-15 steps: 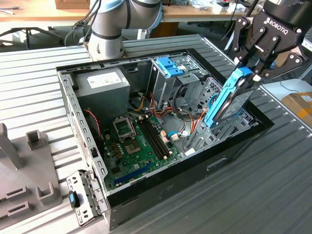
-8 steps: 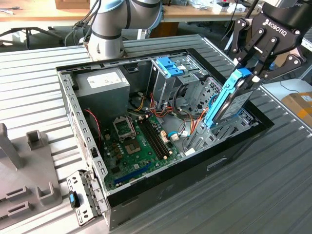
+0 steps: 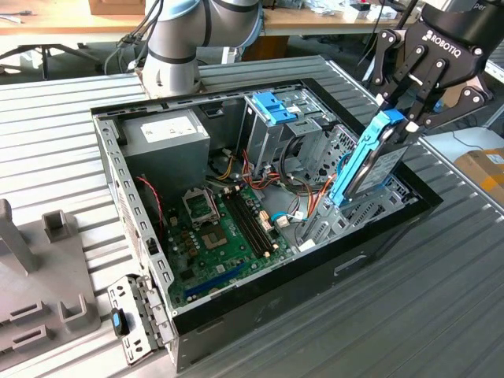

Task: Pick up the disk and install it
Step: 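Pick up the disk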

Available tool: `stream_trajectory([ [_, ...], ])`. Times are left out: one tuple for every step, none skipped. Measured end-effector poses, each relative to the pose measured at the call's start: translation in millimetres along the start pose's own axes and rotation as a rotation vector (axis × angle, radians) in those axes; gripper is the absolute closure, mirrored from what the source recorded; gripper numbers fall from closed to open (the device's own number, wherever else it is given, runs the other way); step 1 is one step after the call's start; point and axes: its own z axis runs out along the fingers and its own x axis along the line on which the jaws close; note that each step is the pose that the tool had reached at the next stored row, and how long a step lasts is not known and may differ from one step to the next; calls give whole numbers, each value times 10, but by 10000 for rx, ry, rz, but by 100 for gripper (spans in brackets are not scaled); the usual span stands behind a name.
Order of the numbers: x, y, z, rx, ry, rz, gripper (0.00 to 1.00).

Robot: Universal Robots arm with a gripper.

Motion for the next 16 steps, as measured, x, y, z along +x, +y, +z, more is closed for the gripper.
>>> stream_trajectory([
  [0,0,0,0,-1,0,64],
  [0,0,1,0,-2,0,64],
  [-2,0,2,0,-3,0,64],
  [-2,0,2,1,-2,0,64],
  [-2,0,2,0,-2,0,64],
  [-2,0,2,0,-3,0,64],
  [-2,0,2,0,-2,0,64],
  [-2,0,2,0,-2,0,64],
  [-3,0,6,0,-2,0,64],
  [-4,-1,26,0,5,0,64],
  [-4,-1,36,-1,7,0,64],
  [-2,-1,54,1,-16,0,64],
  [-1,0,55,1,-9,0,64],
  [-3,-1,49,-1,4,0,64],
  [-2,-1,51,0,1,1,64],
  [-2,-6,52,0,-1,-1,64],
])
